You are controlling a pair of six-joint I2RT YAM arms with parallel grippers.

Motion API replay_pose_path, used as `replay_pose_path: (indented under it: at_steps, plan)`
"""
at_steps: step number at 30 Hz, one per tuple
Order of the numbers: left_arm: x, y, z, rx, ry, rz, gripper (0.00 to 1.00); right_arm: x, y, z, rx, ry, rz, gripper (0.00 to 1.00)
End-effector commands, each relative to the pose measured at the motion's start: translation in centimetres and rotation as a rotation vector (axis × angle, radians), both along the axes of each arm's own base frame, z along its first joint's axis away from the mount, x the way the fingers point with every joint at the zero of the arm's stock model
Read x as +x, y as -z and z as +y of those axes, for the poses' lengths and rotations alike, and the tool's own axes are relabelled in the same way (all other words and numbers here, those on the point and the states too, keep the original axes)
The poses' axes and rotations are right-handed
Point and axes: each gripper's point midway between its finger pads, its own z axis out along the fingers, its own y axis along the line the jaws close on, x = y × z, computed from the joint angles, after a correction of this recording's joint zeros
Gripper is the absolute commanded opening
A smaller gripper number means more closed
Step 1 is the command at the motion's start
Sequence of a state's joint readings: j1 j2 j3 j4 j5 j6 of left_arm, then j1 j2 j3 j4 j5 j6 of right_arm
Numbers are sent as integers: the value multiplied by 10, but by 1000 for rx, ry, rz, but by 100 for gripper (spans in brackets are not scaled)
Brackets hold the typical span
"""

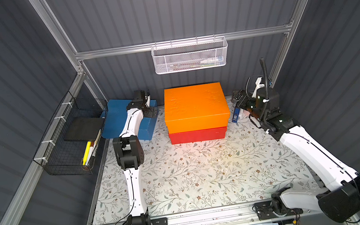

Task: Stack the shoeboxes
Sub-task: Move the shoebox to the center of the board.

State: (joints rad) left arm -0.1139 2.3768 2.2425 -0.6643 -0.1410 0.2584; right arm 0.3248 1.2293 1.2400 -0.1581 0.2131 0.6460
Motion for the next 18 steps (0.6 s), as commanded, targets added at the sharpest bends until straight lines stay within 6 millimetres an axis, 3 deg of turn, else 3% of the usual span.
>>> replay_pose_path:
  at_steps: [1,5,8,11,15,18]
  plan:
    - [-29,43,-12,171,83,143,99,-13,-30,-1,23,-23,-68,99]
    - [-59,52,-8,212,24,188,99,-21,-35,-4,31,-20,-79,99]
    - [-100,53,-9,112,-29,207,99,-27,-41,-4,44,-29,-95,99]
    - [-144,45,-5,40,-94,218,99,-32,-48,-4,55,-37,-110,99]
    - [-181,27,1,-59,-226,185,99,-38,-53,-3,73,-53,-117,99]
    - [-210,27,6,-95,-276,179,99,-46,-60,-3,86,-65,-131,99]
